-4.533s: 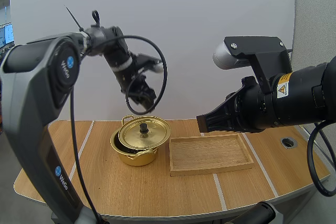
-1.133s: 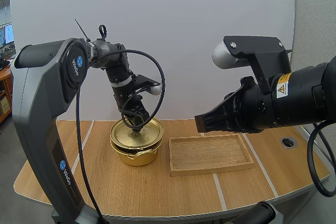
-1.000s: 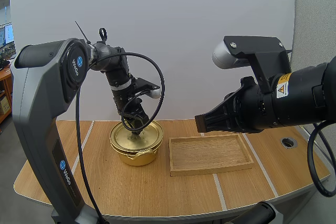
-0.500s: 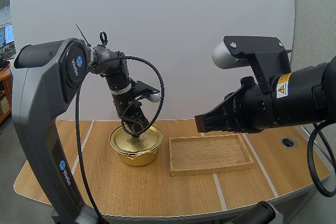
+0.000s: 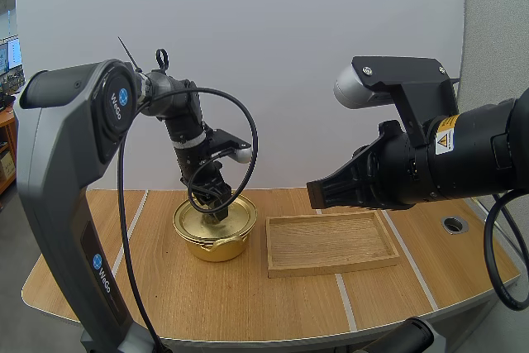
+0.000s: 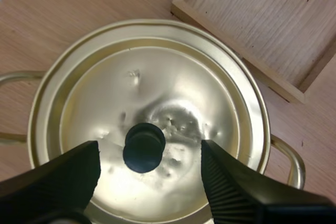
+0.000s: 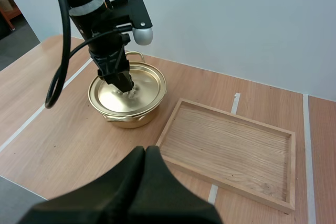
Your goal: Open the pot, put the grape inside, and close it
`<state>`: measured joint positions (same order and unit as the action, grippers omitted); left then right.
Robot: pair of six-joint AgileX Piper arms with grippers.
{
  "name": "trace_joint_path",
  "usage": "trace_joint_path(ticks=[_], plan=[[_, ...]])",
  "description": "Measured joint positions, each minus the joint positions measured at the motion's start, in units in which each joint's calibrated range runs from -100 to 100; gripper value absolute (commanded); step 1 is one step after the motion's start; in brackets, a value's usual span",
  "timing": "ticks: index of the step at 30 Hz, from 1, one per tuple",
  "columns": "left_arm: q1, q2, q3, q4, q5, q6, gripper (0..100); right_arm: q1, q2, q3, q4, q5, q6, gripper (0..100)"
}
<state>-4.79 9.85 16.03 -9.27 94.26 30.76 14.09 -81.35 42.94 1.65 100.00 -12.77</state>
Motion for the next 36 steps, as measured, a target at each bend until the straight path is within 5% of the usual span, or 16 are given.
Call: trace_joint_path(ticks=[7, 13, 36], plan=[[0.0, -0.68, -0.12, 0.05, 0.65, 0.0, 91, 0.0, 0.0, 0.0, 0.0, 0.0, 0.0, 0], [0.0, -21.86, -14.75, 0.14, 4.66, -0.4, 91, 0.0, 0.0, 0.0, 0.1, 0.0, 0.0, 0], [0.0, -67.49, -15.07, 1.71, 5.73, -13.95, 91, 0.0, 0.0, 0.0, 0.1, 0.0, 0.0, 0]])
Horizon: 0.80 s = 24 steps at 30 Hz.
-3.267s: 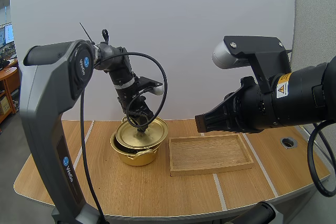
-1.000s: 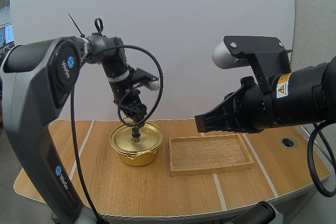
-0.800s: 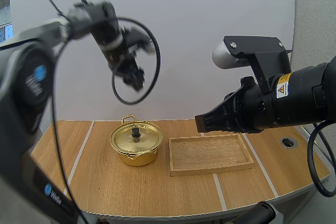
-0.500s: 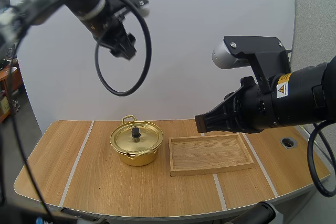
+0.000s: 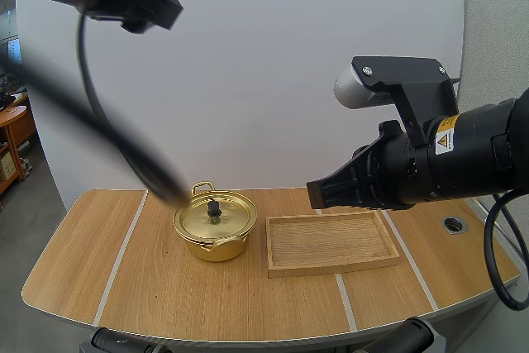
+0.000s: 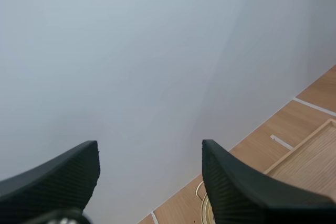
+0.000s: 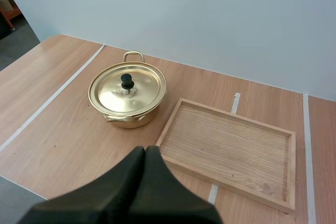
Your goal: Open the pot, put the grape inside, and close it
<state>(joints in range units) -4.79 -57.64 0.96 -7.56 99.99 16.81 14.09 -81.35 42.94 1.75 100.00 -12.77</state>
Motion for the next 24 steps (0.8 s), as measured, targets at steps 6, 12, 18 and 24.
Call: trace_joint_path(ticks=[6, 12, 18, 24], plan=[[0.0, -7.44, -0.03, 0.0, 0.0, -1.29, 90, 0.0, 0.0, 0.0, 0.0, 0.0, 0.09, 0], [0.0, -13.32, -0.15, -0.11, 0.0, -3.11, 38, 0.0, 0.0, 0.0, 0.0, 0.0, 0.55, 0], [0.0, -17.83, 1.81, -0.33, -0.15, -3.59, 0, -1.07, -0.31, 0.0, 0.0, 0.0, 1.94, 0], [0.0, -24.37, 10.62, -0.33, -0.15, -3.69, 0, -2.3, -2.94, 0.0, 0.94, 0.0, 2.87, 0]])
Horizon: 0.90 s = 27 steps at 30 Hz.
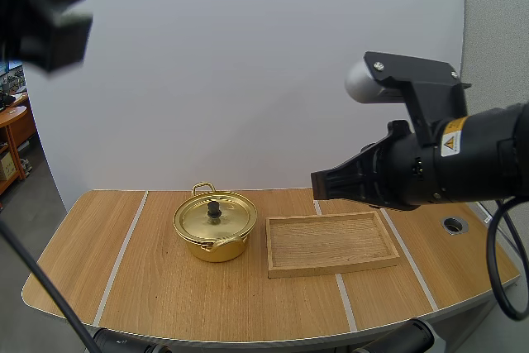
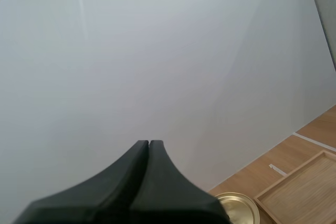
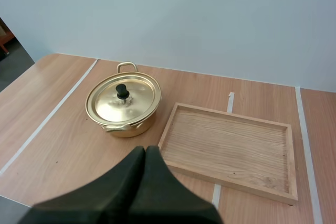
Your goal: Open the pot, put the grape inside, and close it
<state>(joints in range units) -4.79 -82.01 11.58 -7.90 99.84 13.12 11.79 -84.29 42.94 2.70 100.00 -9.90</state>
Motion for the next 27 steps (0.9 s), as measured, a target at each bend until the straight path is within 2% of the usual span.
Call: trace_joint_path(ticks=[3, 6, 9, 14, 18, 27], plan=[[0.0, -5.26, 8.21, 0.0, 0.16, 0.0, 0, -0.24, -2.3, 0.0, 0.35, 0.0, 0.09, 0], [0.0, -7.75, 12.09, 0.0, 0.16, -0.82, 0, -0.41, -4.92, 0.0, 0.35, 0.0, 0.09, 0], [0.14, -10.01, 16.92, 0.64, 0.16, -4.82, 0, -0.51, -6.99, 0.0, 0.55, -1.61, 0.17, 0], [2.22, -13.38, 27.02, 5.49, -6.64, -15.46, 0, -3.87, -8.8, 0.0, 0.55, -9.57, 0.29, 0], [3.4, -16.81, 33.14, 6.46, -12.81, -18.46, 0, -6.2, -11.25, 0.46, 1.18, -15.4, 0.48, 0], [3.41, -17.76, 44.7, 6.69, -25.63, -21.23, 0, -7.93, -15.36, 9.75, 1.55, -26.34, 0.48, 0]])
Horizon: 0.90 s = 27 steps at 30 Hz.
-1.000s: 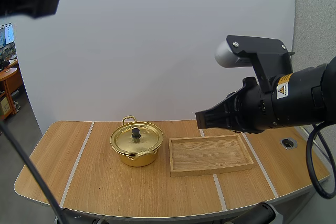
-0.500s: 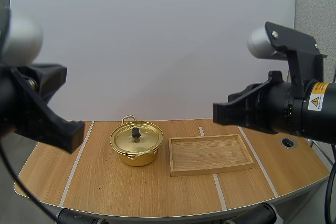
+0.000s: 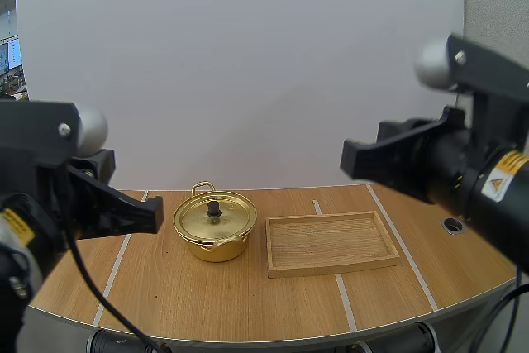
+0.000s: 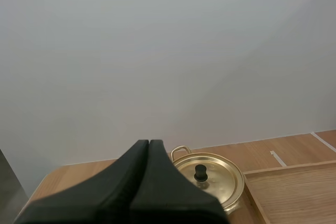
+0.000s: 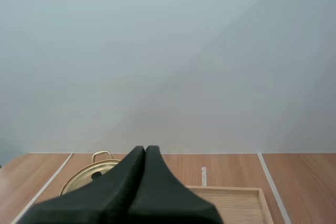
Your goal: Open the pot, put the grape inside, and close it
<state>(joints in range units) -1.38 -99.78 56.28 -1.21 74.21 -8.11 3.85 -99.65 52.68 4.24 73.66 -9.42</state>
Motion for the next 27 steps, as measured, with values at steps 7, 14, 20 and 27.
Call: trace_joint_path(ticks=[7, 14, 20, 27], plan=[[0.0, 0.0, 12.79, 0.19, -19.77, -0.45, 0, 0.0, 0.0, 10.09, -3.85, -13.4, 0.0, 0], [0.0, 0.0, 28.3, 0.24, -42.5, 0.86, 0, 0.0, 0.0, 21.95, -7.37, -22.84, 0.0, 0], [0.0, 0.0, 38.31, 0.24, -59.68, 0.94, 0, 0.0, 0.12, 30.79, -10.83, -30.46, 0.1, 0], [0.0, 0.0, 43.39, 0.33, -70.53, 0.94, 0, 0.0, -0.01, 39.92, -15.38, -42.77, 0.19, 0]])
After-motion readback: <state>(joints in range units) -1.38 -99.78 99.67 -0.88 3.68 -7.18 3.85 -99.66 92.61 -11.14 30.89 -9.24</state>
